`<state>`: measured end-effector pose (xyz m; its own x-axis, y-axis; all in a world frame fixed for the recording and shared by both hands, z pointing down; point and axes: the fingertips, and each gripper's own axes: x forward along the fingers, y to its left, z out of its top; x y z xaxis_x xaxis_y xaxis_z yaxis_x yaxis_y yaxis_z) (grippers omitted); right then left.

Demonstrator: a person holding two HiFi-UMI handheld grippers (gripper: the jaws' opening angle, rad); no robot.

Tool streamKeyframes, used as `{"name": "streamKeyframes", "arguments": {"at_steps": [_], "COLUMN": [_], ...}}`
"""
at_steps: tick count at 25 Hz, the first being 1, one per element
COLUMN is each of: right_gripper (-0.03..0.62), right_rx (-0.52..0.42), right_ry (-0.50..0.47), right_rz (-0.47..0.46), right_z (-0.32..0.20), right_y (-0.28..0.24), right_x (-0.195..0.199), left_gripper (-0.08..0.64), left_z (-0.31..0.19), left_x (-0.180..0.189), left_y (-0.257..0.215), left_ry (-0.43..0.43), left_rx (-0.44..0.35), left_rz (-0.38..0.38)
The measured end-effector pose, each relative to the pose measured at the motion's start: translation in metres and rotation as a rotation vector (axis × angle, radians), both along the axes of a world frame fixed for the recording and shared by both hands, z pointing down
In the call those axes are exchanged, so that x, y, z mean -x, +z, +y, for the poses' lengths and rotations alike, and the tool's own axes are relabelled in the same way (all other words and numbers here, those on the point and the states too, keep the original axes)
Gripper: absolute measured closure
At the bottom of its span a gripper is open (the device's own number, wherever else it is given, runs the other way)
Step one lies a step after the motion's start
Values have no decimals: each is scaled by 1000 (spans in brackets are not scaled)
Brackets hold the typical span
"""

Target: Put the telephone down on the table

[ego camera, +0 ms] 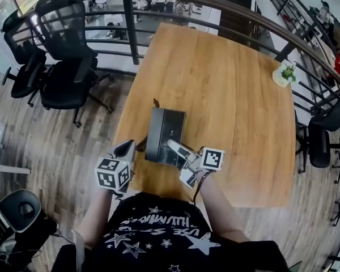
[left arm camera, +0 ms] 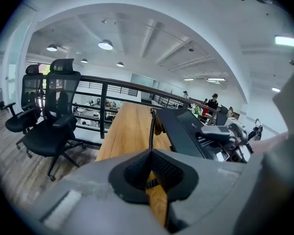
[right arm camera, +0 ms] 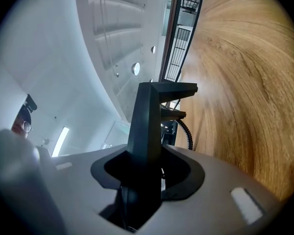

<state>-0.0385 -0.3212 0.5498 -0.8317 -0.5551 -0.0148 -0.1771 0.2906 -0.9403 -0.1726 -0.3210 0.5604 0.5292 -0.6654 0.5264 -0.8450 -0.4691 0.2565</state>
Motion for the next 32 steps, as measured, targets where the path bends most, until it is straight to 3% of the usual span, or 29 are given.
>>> {"name": "streamKeyframes", "arguments": {"at_steps": [32], "right_gripper": [420], "right_rx": [52], "right_ry": [45], "right_rz": [79], "right_z": [-15], "right_y": [43], "right_x": [-15], "left_gripper": [560], "left_z": [-12], "left_x": [-18], "left_y": [27], "left_ry": [45], "left_rx": [70], "left_rz": [8]}}
